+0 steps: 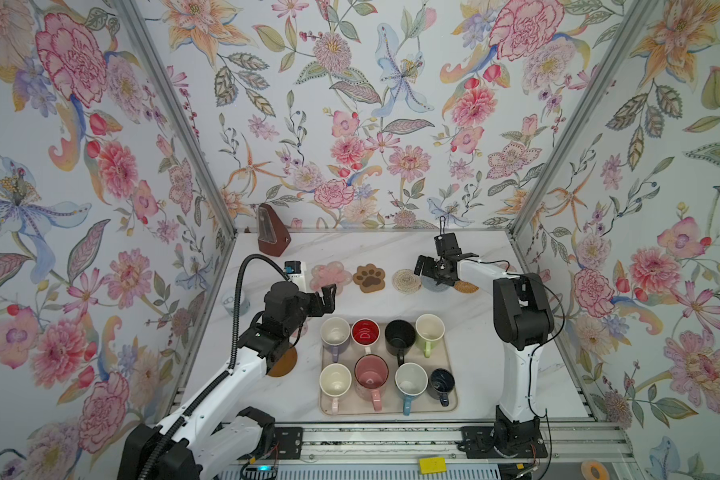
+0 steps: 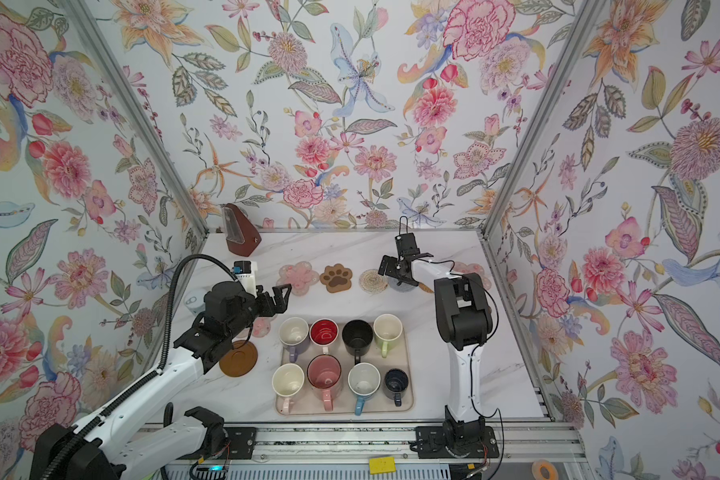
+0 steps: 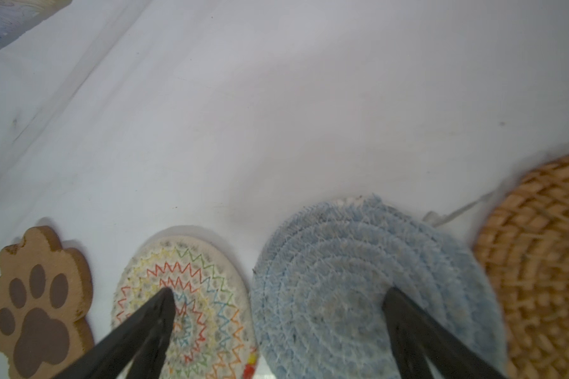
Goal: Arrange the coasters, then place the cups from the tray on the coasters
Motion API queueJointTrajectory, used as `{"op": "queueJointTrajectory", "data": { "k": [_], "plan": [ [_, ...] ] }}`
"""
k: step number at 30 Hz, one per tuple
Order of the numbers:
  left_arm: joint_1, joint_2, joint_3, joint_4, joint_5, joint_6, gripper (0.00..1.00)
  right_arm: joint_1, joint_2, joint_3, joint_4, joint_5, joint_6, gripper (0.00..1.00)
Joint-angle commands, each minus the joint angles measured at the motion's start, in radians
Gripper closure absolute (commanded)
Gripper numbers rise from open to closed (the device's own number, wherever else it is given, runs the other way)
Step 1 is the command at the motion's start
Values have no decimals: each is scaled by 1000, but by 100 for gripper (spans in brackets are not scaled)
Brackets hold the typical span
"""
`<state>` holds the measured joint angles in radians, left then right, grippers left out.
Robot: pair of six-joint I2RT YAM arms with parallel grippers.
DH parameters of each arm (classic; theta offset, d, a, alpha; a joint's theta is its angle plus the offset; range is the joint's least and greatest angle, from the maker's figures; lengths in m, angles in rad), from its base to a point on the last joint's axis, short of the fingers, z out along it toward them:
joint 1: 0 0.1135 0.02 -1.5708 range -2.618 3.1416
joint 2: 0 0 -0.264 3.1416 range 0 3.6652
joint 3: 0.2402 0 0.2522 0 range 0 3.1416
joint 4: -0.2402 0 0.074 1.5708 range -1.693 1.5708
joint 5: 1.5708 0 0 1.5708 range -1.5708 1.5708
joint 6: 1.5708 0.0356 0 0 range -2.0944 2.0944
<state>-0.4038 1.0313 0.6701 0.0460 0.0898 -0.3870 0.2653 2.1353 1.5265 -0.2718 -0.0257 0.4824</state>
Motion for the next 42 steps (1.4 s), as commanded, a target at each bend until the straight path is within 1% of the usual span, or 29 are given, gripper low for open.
{"op": "queueJointTrajectory", "data": {
  "k": [1,9,24,31,36,42],
  "plan": [
    [10,-15,19,-12,-24,10,1,23,15,5,-22,-19,11,1],
    [10,-23,14,-18,-28,13,1,43,29,3,-16,-25,31,1],
    [10,-1,28,-26,-28,15,1,-7,11,-9,-21,-2,18,1],
    [10,4,33,-26,-27,16,1,-18,-4,-15,-10,-23,9,1],
    [10,11,37,-24,-27,14,1,2,-43,-3,19,-47,15,1],
    [10,1,35,-26,-45,14,1,55,-41,33,15,-66,23,1]
  ]
}}
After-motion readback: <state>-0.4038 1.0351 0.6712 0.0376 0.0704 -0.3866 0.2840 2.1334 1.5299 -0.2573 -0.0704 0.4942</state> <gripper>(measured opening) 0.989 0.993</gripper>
